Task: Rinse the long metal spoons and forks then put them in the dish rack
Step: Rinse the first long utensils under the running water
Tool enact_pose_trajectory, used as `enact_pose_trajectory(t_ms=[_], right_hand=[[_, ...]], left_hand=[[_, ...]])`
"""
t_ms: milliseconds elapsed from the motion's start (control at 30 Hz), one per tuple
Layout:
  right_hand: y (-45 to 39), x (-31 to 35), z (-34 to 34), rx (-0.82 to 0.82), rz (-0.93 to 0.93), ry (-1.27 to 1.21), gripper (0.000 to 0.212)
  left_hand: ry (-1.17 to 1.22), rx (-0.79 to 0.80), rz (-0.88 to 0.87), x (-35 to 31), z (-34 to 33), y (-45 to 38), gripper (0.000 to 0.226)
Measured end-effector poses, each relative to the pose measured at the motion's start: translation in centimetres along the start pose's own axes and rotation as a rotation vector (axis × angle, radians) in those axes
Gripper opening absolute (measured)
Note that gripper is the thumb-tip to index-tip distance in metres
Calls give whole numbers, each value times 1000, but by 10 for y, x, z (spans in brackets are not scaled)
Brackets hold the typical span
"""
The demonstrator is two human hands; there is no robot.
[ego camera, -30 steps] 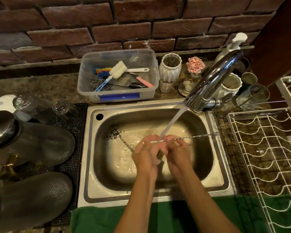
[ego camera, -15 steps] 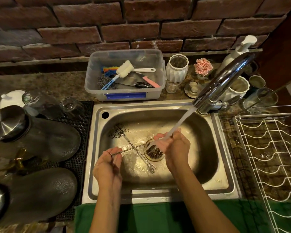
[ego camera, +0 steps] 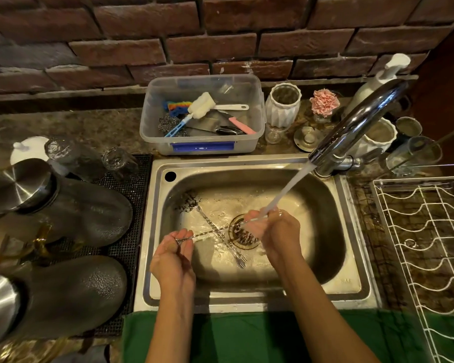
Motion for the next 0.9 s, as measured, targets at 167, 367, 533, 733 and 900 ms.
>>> enact_pose_trajectory(t_ms=[167, 367, 533, 733, 900], right_hand=[[3, -17, 0, 94, -63, -52, 24], [-6, -2, 27, 33, -23, -198, 41], [1, -12, 14, 118, -54, -155, 13], [-9, -8, 60, -121, -73, -267, 30], [-13, -15, 70, -202, -178, -319, 18]], left_hand=[[8, 29, 75, 27, -8, 7, 31], [-17, 28, 32, 28, -18, 8, 21], [-115, 47, 128, 58, -37, 29, 19], [-158, 205, 239, 94, -60, 49, 20], [-271, 272, 273, 120, -72, 56, 15]])
Point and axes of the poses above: each hand's wrist, its own y-axis away from the middle knuckle, its own z-axis out of the back of the hand, x = y × z, the point moved 2 cm from there along -y, towards the middle knuckle, and after that the axes turned 14 degrees about y, right-handed, at the moved point
